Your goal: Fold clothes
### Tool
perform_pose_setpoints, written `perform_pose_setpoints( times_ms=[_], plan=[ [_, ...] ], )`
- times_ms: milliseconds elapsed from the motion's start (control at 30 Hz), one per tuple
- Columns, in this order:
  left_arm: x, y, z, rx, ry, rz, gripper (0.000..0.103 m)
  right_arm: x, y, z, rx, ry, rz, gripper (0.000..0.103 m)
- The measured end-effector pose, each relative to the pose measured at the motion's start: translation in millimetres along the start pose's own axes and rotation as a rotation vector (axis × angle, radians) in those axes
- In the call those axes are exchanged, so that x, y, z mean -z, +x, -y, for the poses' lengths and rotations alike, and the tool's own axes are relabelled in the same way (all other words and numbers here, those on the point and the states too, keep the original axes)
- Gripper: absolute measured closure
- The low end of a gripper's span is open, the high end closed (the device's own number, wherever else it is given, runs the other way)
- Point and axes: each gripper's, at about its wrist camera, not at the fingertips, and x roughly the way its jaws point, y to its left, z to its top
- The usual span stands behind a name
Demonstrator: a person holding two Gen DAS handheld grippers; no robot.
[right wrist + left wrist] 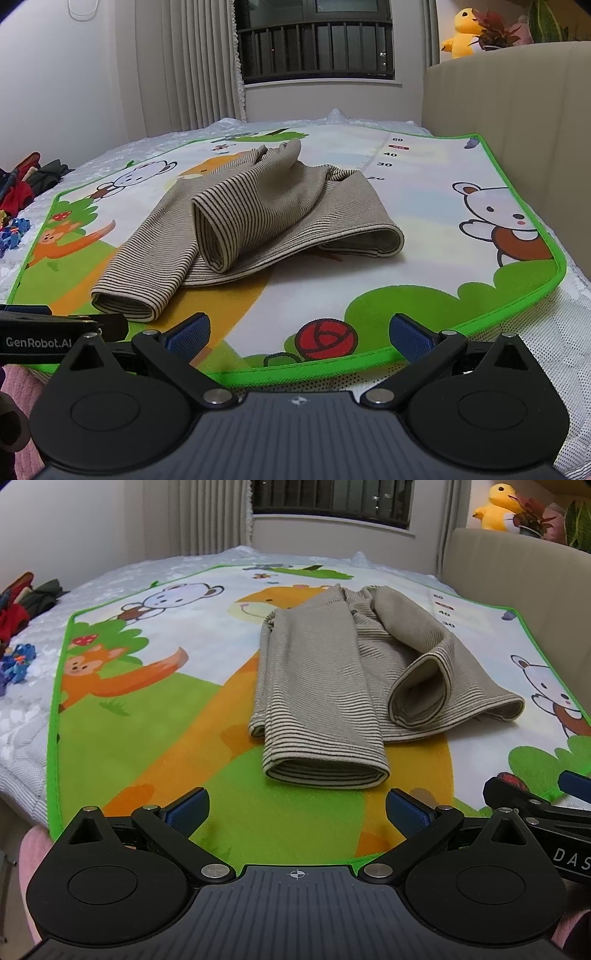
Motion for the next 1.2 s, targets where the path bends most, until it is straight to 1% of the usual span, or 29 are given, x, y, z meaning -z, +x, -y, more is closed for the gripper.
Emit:
perform_pose_setpoints(
  times_ms=[1200],
  plan=[
    [1.0, 15.5, -3.2, 0.005, -0.001, -0.028, 0.000, 2.6, 15.5, 0.3, 0.009, -0.001, -0.040, 0.000]
  ],
)
